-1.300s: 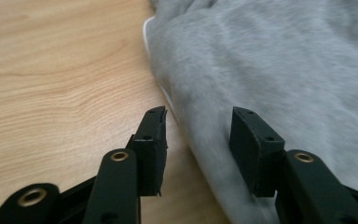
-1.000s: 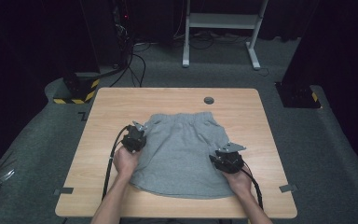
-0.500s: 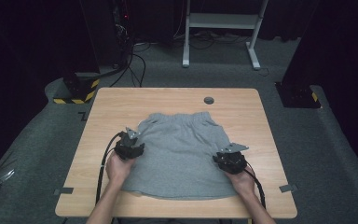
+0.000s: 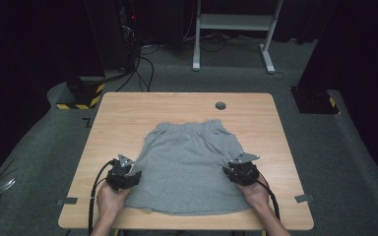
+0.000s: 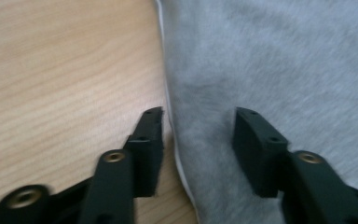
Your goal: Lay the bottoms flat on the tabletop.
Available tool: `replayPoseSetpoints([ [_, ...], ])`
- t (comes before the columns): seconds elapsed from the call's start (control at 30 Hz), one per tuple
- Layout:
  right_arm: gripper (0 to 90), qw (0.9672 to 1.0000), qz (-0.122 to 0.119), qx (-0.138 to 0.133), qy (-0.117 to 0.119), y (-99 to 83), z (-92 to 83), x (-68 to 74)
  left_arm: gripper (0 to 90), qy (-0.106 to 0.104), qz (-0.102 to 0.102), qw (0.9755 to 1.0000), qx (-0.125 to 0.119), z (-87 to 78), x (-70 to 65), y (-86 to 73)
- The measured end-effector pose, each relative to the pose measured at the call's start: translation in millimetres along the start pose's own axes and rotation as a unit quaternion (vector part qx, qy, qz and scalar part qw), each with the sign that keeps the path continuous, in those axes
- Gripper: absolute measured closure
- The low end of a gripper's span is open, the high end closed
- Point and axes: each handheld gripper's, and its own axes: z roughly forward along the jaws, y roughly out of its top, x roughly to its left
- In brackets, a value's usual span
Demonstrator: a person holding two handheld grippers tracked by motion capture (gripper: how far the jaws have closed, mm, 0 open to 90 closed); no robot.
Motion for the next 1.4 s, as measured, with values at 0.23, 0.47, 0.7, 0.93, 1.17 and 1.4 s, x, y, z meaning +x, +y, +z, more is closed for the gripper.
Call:
replayPoseSetpoints([
  [0.23,82.9,0.9999,-0.004,-0.005,-0.015,0.9,4.3,-10.4,83.9,0.016,0.017,0.9997,-0.001,22.3,7.7,25.0],
  [0.47,85.0,0.9994,-0.016,0.011,-0.028,-3.9,-3.9,-12.7,79.2,0.002,0.019,0.9998,0.002,10.6,1.9,14.8],
  [0.7,67.4,0.9999,-0.003,-0.013,-0.005,10.1,-3.2,0.6,48.4,-0.069,0.084,0.9917,-0.067,2.6,-62.7,41.4],
  [0.93,68.4,0.9993,0.037,0.009,0.0,33.8,28.5,-16.7,52.4,-0.116,0.097,0.9874,-0.046,32.9,-90.4,44.2],
  [1.17,56.6,0.9974,0.065,0.023,-0.022,40.1,39.2,-44.0,45.0,-0.125,0.093,0.9864,-0.052,29.3,-91.2,29.9],
  [1.4,51.1,0.9998,0.006,-0.009,0.016,30.8,19.1,4.7,38.1,-0.116,0.078,0.9868,-0.08,32.7,-99.5,34.3],
])
